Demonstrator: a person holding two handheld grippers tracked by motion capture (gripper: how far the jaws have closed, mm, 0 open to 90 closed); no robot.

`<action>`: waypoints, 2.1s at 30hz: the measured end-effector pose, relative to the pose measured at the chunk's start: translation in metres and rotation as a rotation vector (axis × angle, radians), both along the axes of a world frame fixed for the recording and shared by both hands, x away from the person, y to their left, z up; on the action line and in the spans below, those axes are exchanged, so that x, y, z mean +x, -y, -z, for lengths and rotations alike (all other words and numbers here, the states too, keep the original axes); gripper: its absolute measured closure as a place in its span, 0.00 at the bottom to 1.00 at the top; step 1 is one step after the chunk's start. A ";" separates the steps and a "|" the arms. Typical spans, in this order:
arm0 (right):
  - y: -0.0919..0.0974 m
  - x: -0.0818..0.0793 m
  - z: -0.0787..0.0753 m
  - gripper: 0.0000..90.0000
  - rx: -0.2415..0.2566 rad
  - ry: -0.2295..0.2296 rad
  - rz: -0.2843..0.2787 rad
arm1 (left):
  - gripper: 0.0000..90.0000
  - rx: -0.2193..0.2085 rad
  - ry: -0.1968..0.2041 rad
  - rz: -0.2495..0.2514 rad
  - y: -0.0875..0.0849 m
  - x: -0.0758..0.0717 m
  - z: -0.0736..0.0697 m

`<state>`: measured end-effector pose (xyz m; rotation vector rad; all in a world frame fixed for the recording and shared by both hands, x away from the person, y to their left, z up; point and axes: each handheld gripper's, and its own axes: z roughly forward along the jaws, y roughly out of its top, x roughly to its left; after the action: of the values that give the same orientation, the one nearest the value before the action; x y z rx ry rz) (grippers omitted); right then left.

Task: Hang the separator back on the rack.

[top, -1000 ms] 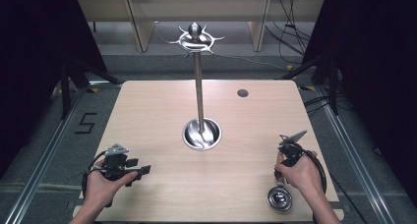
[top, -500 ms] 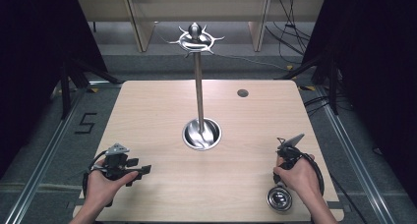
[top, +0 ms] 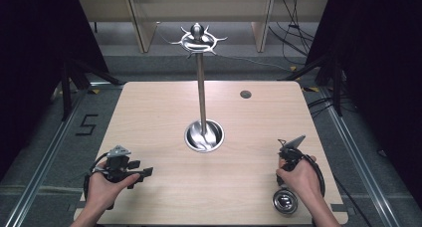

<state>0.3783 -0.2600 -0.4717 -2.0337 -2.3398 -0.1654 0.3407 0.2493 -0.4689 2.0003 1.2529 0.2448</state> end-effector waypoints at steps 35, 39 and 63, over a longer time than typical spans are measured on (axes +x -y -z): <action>0.010 -0.015 -0.013 0.77 0.055 0.141 -0.134 | 0.41 0.007 0.007 -0.002 -0.001 -0.001 0.000; 0.012 -0.022 -0.019 0.77 0.062 0.233 -0.166 | 0.41 0.007 0.005 -0.004 0.000 -0.001 -0.001; 0.002 -0.034 -0.052 0.77 0.119 0.620 -0.222 | 0.41 -0.001 0.001 -0.005 -0.002 -0.001 -0.001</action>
<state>0.3439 -0.2619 -0.4196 -1.8324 -2.7724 -1.0292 0.3397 0.2512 -0.4674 1.9954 1.2576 0.2477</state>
